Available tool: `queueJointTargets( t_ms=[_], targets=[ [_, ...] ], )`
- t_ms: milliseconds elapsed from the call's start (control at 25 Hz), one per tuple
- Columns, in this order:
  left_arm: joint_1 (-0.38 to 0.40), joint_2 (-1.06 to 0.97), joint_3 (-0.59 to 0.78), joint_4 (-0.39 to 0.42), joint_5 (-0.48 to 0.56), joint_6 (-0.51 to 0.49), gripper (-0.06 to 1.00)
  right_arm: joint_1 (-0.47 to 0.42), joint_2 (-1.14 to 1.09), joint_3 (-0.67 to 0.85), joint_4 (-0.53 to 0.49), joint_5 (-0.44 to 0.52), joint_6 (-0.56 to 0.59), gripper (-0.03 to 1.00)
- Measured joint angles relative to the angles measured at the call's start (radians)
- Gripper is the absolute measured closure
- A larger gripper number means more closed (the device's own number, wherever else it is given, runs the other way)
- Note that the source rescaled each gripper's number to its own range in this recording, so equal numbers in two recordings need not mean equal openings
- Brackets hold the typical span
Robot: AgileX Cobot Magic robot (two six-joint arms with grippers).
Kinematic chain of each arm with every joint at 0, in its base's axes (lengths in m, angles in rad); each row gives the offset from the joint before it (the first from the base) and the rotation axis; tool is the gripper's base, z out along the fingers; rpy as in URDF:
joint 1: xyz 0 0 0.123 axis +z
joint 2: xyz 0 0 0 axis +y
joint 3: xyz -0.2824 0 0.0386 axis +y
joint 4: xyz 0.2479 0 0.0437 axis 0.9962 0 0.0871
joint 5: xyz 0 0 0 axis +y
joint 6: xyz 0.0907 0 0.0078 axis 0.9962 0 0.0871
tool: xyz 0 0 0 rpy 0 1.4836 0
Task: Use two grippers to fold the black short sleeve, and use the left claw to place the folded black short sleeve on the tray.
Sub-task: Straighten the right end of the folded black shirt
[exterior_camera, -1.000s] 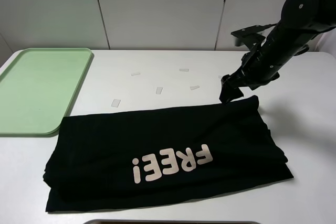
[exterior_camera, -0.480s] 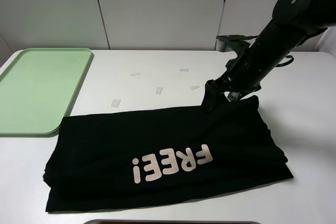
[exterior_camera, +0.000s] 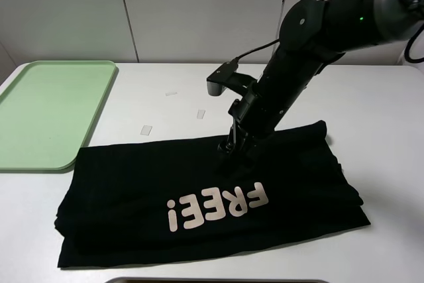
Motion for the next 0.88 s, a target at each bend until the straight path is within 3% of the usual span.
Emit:
queueJointTargets(
  t_ms=[160,480,880],
  targets=[
    [0.000,0.000,0.000,0.024,0.000,0.000,0.11,0.016,0.060,-0.038,-0.001,0.004,0.001,-0.03],
    [0.000,0.000,0.000,0.171,-0.003,-0.007,0.11,0.073,0.073,-0.019,0.052,0.116,0.003,-0.03],
    [0.000,0.000,0.000,0.175,-0.007,-0.010,0.11,0.168,0.073,0.072,0.123,0.203,0.109,-0.03]
  ],
)
